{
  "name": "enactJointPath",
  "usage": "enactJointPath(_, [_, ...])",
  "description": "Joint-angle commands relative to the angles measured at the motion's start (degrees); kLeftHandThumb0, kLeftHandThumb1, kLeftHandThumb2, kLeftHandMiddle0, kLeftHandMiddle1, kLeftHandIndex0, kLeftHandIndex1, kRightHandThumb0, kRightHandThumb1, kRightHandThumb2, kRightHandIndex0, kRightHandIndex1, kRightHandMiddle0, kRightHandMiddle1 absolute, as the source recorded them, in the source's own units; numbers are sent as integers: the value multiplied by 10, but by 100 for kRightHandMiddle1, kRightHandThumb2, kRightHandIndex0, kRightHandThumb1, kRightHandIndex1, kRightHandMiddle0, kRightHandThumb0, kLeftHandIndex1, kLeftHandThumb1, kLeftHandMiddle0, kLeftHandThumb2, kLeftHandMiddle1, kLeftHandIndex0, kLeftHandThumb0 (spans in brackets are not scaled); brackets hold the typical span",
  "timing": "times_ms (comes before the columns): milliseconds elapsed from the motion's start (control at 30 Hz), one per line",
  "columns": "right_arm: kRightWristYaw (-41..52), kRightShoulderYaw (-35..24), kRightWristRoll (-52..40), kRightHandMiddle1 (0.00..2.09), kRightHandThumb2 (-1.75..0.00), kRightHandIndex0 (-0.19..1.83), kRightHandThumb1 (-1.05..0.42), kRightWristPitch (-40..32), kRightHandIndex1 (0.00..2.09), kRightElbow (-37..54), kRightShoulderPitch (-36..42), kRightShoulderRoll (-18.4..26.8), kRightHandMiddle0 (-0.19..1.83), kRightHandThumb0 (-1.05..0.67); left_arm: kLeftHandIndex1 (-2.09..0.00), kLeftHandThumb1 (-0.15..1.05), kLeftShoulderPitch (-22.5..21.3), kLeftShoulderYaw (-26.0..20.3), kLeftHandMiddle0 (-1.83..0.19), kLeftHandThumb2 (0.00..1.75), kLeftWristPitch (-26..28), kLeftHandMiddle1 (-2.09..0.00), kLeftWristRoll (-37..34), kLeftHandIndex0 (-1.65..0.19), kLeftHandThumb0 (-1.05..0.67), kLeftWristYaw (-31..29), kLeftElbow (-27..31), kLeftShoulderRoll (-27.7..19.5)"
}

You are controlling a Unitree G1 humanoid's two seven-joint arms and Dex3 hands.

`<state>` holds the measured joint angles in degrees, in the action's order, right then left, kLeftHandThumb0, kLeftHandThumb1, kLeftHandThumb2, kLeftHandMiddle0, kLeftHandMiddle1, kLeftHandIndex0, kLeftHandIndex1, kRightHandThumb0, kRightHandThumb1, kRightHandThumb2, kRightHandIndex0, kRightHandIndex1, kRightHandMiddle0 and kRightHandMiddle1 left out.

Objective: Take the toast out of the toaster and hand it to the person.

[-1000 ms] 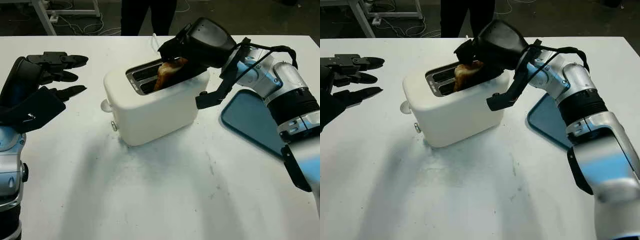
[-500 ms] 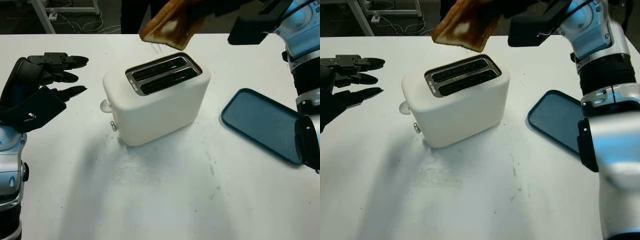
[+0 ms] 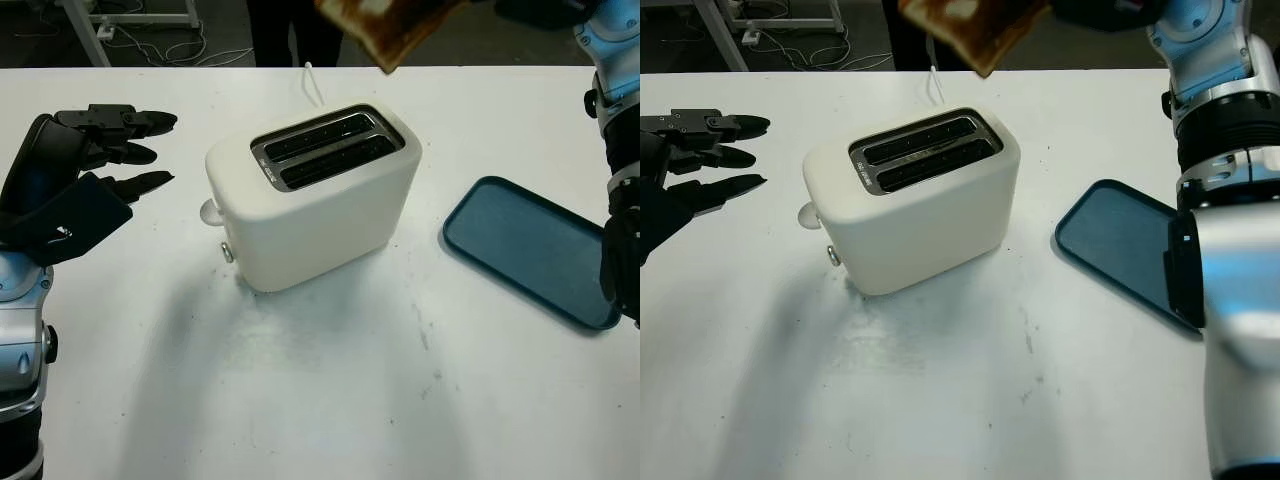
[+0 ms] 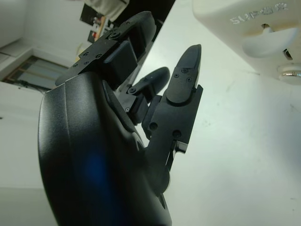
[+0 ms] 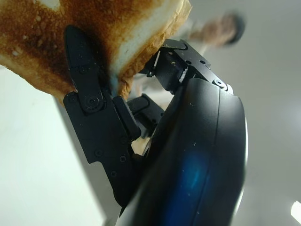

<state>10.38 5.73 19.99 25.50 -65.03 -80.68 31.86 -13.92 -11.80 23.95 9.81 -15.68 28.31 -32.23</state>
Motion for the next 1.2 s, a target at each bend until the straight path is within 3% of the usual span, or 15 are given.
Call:
enactJointPath(0, [-20,-16,-20,175,-35,117,-92,-37,175,-12,-5,-10,90,-56,-1,85,6,-7,-67,0,-12,-58,4,-84,-18,8,-1,1])
enactJointPath(367, [-101,-58,-52,175,-38,104,-92,-152,175,-62,24,-46,75,-42,-1,85,8,-7,-66,0,-7,-58,4,-85,-19,10,-3,6])
enactJointPath(500, [-131,-72,-62,175,-38,95,-92,-168,175,-72,39,-58,54,-31,-1,85,10,-8,-66,0,-6,-58,2,-85,-20,12,-3,9])
enactJointPath(700, [-148,-82,-76,175,-39,86,-92,-183,175,-81,57,-68,48,-20,-1,85,12,-6,-66,0,-7,-58,4,-85,-19,15,-5,10])
enactJointPath(833, [-155,-107,-103,175,-42,75,-92,-200,175,-91,63,-83,31,-12,0,85,12,-10,-66,0,-11,-59,-3,-84,-16,11,-5,10])
enactJointPath(900, [-167,-101,-95,159,-41,62,-92,-205,175,-94,71,-86,15,-13,0,85,12,-9,-66,0,-8,-59,0,-84,-16,10,-3,8])
enactJointPath(967, [-178,-85,-80,171,-41,63,-92,-204,175,-97,80,-85,17,-12,0,85,12,-8,-66,0,-6,-59,1,-84,-17,10,-2,7])
enactJointPath(1067, [-185,-92,-90,171,-37,59,-92,-221,175,-100,86,-92,8,-13,0,85,12,-9,-66,0,-7,-59,-1,-84,-18,9,-3,7])
enactJointPath(1100, [-187,-93,-91,162,-37,56,-92,-229,175,-101,87,-95,4,-12,0,85,13,-10,-66,0,-6,-59,-1,-84,-17,9,-2,7])
enactJointPath(1167, [-190,-87,-85,100,-36,49,-92,-241,175,-102,89,-98,13,-13,0,85,13,-10,-66,0,-6,-59,-1,-84,-16,8,-2,7])
